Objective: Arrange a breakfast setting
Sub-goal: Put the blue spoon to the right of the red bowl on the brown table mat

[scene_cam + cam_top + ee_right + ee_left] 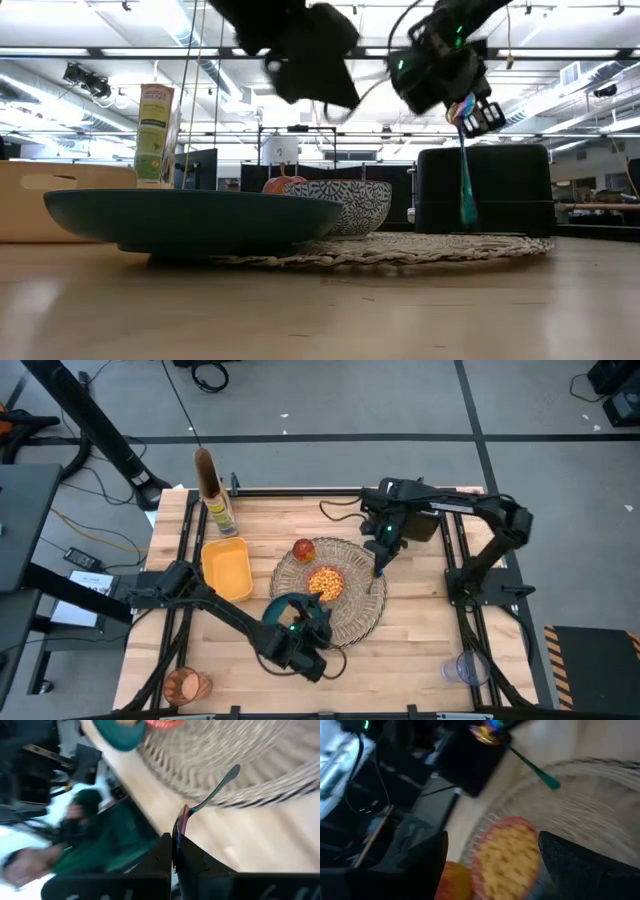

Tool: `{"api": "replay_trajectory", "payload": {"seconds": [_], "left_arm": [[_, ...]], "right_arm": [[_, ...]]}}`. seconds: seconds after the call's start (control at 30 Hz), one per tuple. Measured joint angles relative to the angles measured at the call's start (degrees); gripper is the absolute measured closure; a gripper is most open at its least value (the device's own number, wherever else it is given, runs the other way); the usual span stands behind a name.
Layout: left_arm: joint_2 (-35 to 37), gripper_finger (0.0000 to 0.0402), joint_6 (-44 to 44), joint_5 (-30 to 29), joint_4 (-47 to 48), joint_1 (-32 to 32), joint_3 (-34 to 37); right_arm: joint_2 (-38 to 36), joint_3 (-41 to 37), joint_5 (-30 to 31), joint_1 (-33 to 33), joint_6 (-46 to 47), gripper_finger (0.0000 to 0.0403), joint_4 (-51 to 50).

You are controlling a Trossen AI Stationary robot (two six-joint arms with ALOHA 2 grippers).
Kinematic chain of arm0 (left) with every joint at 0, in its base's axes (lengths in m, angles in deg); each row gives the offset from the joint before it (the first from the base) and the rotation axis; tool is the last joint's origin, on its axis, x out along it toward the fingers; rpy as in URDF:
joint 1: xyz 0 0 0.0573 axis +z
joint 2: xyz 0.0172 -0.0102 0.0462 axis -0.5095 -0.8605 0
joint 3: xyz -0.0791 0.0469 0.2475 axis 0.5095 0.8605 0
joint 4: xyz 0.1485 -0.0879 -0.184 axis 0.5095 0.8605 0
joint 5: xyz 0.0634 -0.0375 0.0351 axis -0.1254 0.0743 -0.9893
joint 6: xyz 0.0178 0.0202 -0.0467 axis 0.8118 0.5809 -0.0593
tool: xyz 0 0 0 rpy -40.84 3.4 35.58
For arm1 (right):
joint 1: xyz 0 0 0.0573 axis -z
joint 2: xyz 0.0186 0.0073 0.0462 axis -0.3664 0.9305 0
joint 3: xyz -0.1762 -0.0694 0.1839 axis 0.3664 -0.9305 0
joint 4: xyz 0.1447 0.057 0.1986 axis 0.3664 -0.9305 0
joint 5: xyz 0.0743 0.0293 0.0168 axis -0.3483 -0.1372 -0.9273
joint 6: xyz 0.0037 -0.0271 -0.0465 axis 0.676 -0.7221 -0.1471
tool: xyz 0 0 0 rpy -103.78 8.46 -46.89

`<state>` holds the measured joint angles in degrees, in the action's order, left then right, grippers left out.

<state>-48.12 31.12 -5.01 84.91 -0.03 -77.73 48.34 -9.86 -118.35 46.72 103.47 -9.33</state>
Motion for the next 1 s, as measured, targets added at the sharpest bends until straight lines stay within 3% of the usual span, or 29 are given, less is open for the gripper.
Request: {"api": "replay_trajectory", "payload": {"seconds": [0.17, 0.4, 0.53, 0.63, 0.8, 1.0], "left_arm": [[0.39, 0.0083, 2.81, -2.29, -8.39, 4.47, -0.02], [-0.13, 0.0083, 17.24, -2.54, -22.65, 8.25, -0.04], [0.18, 0.0083, 22.46, -3.50, -20.21, 7.12, -0.02], [0.31, 0.0083, 19.27, -3.64, -14.20, 5.47, -0.04], [0.31, 0.0083, 2.74, -4.31, 2.45, 2.50, -0.02], [0.31, 0.0083, -5.19, -6.06, 10.90, 0.21, -0.02]], "right_arm": [[-7.81, 0.00, 5.60, -1.24, 6.96, 0.0389, -0.52], [-12.27, 0.02, 14.85, -1.38, 22.73, 0.0389, -9.99], [-11.14, 0.02, 16.99, -2.45, 28.81, 0.0389, -11.91], [-8.65, 0.00, 17.26, -2.43, 33.55, 0.0389, -10.73], [-1.44, -0.02, 14.43, -1.66, 36.05, 0.0389, -9.35], [8.30, -0.06, -1.35, -0.33, 37.92, 0.0389, -8.27]]}}
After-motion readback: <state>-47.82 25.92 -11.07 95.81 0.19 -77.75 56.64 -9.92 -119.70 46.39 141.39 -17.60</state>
